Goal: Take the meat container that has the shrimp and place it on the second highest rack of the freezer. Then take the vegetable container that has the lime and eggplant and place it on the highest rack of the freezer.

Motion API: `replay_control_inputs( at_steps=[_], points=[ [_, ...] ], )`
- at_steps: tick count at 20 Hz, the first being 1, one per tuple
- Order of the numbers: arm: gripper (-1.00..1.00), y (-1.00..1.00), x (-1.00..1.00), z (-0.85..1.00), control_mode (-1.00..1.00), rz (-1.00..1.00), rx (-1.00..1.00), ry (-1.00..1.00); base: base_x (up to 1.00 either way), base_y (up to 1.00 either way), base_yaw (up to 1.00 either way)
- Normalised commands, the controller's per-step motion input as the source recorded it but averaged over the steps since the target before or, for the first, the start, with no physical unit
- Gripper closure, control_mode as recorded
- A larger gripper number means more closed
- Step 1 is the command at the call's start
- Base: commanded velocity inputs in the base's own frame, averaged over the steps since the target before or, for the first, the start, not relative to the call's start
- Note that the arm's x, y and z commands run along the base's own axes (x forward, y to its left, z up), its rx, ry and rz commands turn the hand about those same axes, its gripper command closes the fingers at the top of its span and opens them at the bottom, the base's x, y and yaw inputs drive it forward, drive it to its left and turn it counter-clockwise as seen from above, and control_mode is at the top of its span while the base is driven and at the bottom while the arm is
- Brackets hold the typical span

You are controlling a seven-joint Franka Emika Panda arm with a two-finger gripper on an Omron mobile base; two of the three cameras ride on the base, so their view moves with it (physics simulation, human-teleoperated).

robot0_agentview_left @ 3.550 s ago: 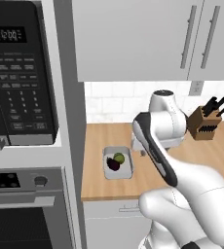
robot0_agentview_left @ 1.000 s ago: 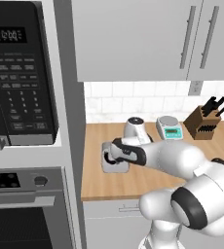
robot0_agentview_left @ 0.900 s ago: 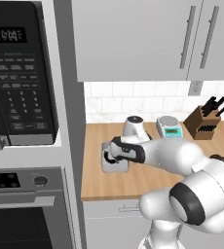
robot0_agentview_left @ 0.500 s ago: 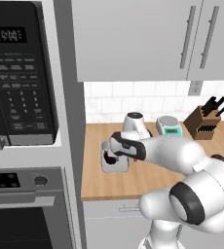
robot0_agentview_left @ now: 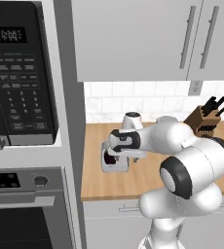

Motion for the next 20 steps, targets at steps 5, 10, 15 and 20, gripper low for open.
replay_control_inputs(
  at_steps=[5,10,15,20],
  points=[
    [-1.0,-0.23,-0.02,-0.2,-1.0,-0.09,0.0,0.17,0.0,0.0,0.0],
    [-1.0,-0.09,-0.18,-0.2,-1.0,-0.03,0.01,0.11,0.0,0.0,0.0],
    [-1.0,0.0,-0.36,-0.03,-1.0,0.0,0.02,0.0,0.0,0.0,0.0],
    [-1.0,0.0,-0.3,-0.04,-1.0,0.0,0.01,0.0,0.0,0.0,0.0]
  ],
)
